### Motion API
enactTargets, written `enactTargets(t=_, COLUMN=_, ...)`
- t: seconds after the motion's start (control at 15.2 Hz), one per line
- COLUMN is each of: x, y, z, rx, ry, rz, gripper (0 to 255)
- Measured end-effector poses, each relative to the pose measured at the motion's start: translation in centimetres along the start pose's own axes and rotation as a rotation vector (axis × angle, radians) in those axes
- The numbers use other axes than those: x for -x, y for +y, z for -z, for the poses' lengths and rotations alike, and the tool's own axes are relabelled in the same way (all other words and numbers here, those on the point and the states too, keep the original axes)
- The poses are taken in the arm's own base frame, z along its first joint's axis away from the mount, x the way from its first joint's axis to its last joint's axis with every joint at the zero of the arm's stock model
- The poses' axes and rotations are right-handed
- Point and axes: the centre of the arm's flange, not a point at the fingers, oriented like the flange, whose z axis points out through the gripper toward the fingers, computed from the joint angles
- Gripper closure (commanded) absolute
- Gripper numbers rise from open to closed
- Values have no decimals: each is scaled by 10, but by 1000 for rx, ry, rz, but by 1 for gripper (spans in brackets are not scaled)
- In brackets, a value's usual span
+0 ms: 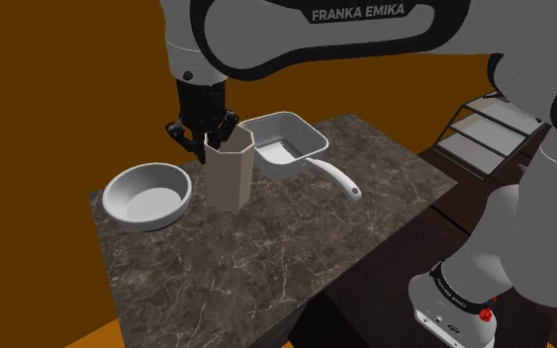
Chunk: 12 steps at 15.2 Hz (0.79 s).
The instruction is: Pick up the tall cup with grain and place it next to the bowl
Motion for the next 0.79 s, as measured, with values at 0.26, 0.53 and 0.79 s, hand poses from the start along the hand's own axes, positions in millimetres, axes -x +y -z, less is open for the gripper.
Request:
enactTargets(t=0.26, x=-1, y=0, z=-23, rx=0, ry=0, rz=0, gripper=255)
enactTargets(t=0.53, x=0, y=1, z=-44, rx=0, ry=0, rz=0, gripper=255)
enactTargets(t=0.79, x=0, y=2, z=-65, rx=0, ry=0, rz=0, gripper=255)
